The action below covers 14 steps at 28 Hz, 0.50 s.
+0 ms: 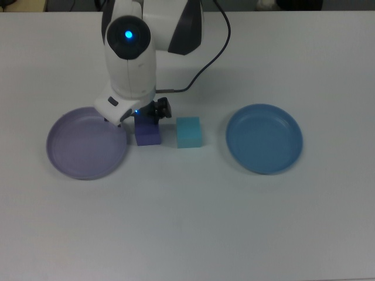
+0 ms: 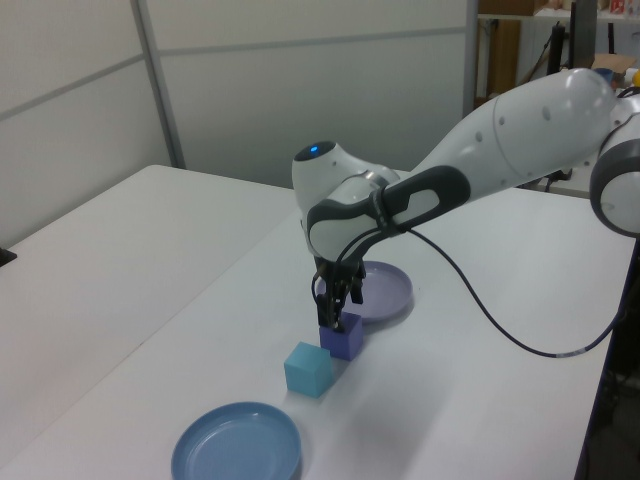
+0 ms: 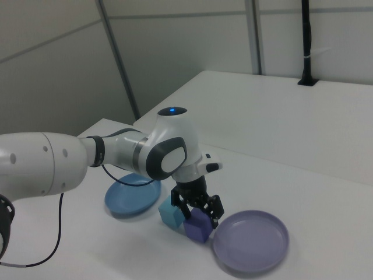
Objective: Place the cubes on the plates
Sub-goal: 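Close the gripper on the purple cube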
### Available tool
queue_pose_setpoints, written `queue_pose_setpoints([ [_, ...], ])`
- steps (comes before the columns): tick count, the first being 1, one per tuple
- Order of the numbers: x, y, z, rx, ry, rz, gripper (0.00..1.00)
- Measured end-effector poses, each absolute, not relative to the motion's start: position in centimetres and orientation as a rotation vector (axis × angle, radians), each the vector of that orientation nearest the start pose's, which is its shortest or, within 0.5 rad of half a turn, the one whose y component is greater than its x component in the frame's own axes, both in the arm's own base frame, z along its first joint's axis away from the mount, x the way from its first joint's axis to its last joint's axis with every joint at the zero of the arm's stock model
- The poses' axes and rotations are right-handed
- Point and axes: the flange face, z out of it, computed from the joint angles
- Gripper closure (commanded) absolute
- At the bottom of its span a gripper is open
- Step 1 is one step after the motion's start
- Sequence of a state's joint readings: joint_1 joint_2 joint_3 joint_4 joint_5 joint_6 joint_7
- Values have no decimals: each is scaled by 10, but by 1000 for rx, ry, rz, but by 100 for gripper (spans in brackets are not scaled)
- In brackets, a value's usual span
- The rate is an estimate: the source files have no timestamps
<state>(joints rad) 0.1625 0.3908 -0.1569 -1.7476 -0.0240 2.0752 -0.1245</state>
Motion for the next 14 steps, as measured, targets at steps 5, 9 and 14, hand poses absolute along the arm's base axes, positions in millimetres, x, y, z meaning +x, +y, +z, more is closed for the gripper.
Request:
queue_pose_setpoints([
  [5, 647, 13, 348, -3208, -247, 96, 0],
  [9, 647, 13, 354, -3208, -245, 80, 0],
  [14, 647, 13, 366, -3208, -240, 51, 0],
])
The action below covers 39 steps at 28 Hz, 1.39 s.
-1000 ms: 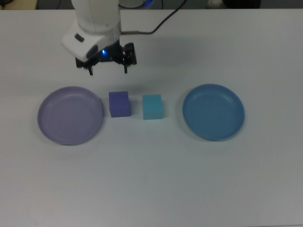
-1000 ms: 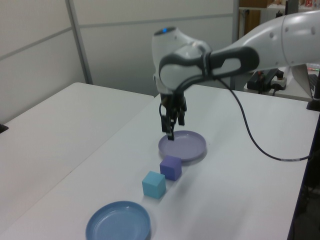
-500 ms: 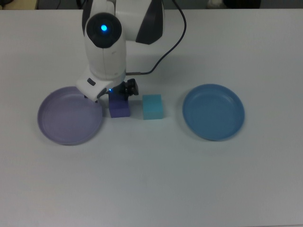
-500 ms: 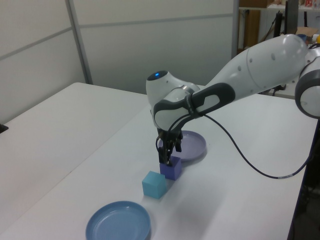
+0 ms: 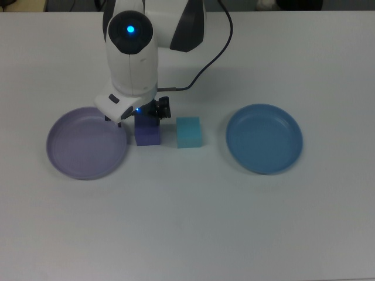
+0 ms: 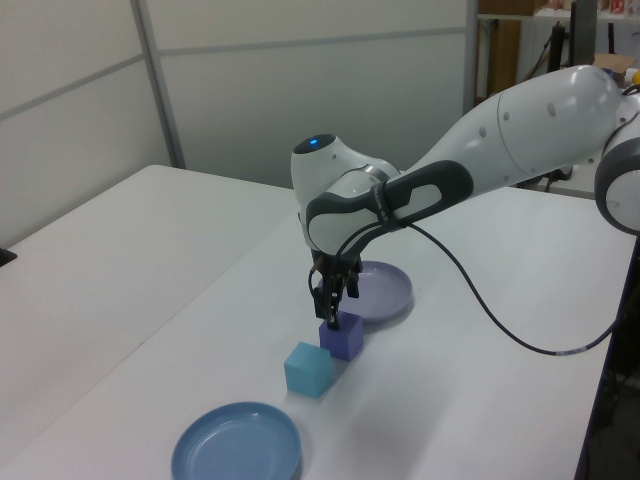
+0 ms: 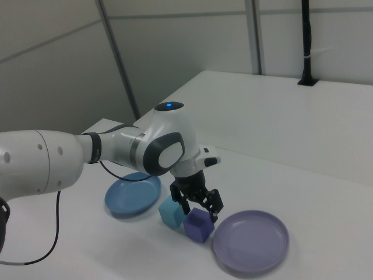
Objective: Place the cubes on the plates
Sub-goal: 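Close the gripper on the purple cube, then carry the purple cube onto the lavender plate and lower it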
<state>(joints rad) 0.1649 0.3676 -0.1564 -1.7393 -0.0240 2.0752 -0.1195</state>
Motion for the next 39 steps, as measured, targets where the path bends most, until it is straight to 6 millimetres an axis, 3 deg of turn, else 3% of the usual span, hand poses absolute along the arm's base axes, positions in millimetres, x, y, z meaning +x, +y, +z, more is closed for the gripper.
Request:
queue_pose_setpoints([
  [8, 646, 14, 370, -3207, -234, 42, 0],
  [17, 646, 29, 356, -3209, -234, 77, 1],
  [19, 646, 31, 353, -3209, -240, 84, 14],
  [24, 647, 33, 342, -3219, -255, 100, 66],
  [25, 647, 33, 340, -3225, -262, 99, 85],
  [27, 649, 32, 332, -3237, -277, 103, 100],
  [33, 650, 32, 328, -3244, -268, 104, 100],
  [39, 652, 34, 333, -3257, -95, 75, 100],
])
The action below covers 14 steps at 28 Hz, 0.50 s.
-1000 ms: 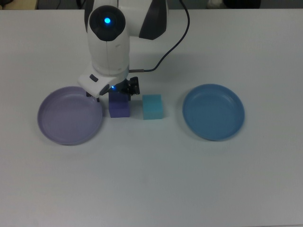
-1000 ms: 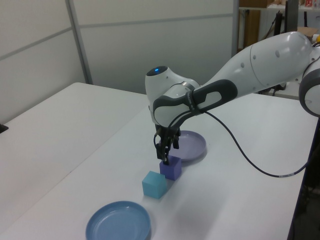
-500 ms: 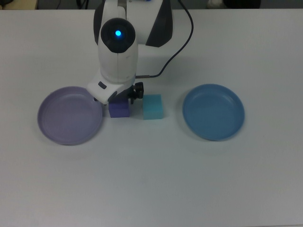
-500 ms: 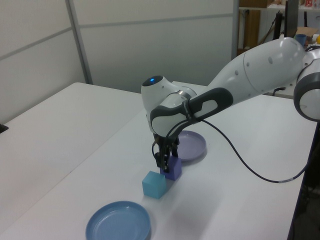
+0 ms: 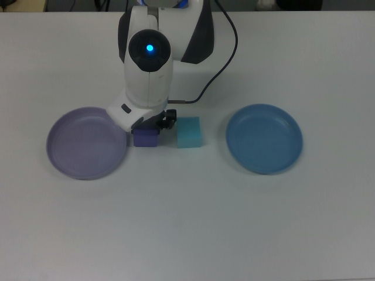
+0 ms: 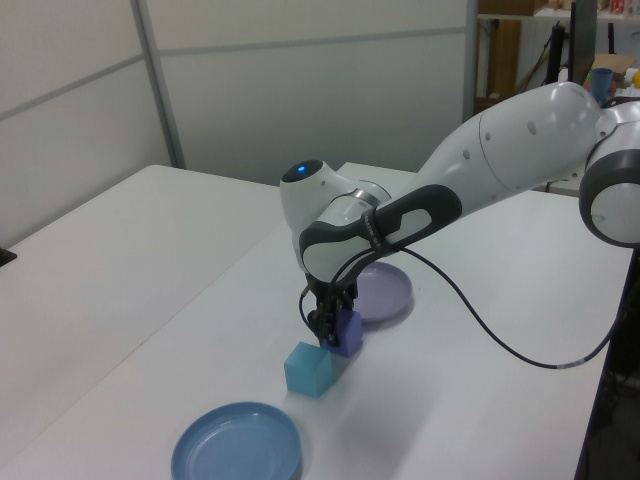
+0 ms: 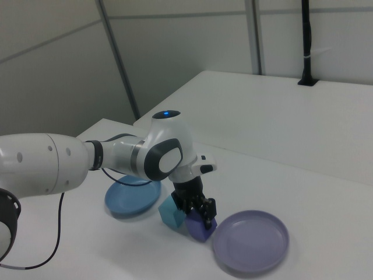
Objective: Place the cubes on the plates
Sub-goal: 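Carry the purple cube onto the lavender plate and lower it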
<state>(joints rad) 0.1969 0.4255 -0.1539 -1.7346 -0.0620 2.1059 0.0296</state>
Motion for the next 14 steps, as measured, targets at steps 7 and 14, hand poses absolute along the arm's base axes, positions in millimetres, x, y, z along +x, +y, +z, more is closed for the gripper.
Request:
queue_pose_setpoints([
  [7, 660, 26, 374, -3231, 115, -50, 100],
  [14, 665, -29, 395, -3211, 296, -109, 100],
])
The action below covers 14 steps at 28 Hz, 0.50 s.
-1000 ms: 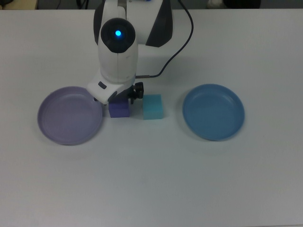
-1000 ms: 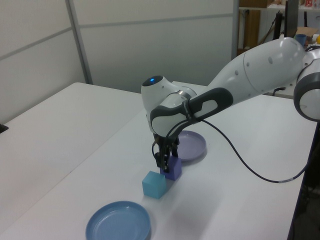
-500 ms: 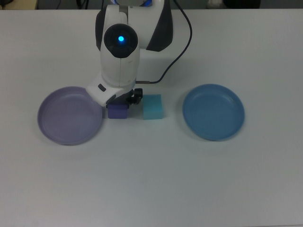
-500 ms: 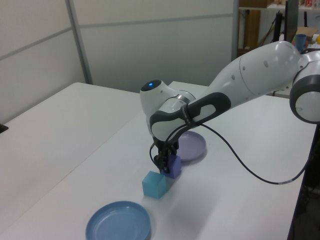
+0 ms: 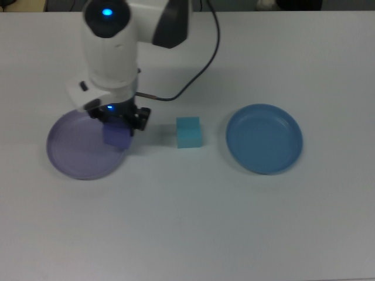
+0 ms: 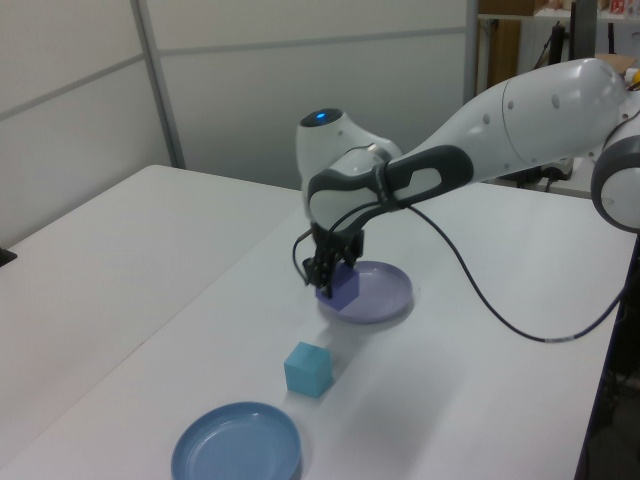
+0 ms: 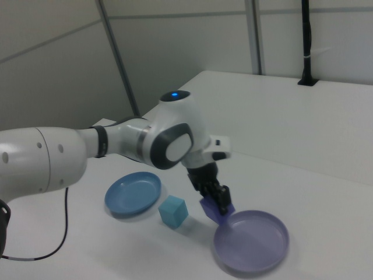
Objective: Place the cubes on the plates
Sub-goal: 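Carry the purple cube onto the lavender plate and lower it, then open the gripper and move it over the light-blue cube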
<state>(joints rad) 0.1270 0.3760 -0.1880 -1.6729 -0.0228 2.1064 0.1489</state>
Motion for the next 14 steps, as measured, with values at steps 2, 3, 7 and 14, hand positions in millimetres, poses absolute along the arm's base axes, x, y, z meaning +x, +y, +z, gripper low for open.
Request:
queue_pose_setpoints([
  [2, 664, -47, 392, -3209, 341, -101, 100],
  [3, 664, -59, 387, -3208, 372, -103, 99],
  [7, 667, -88, 369, -3198, 477, -134, 84],
  [14, 670, -104, 336, -3199, 531, -114, 0],
])
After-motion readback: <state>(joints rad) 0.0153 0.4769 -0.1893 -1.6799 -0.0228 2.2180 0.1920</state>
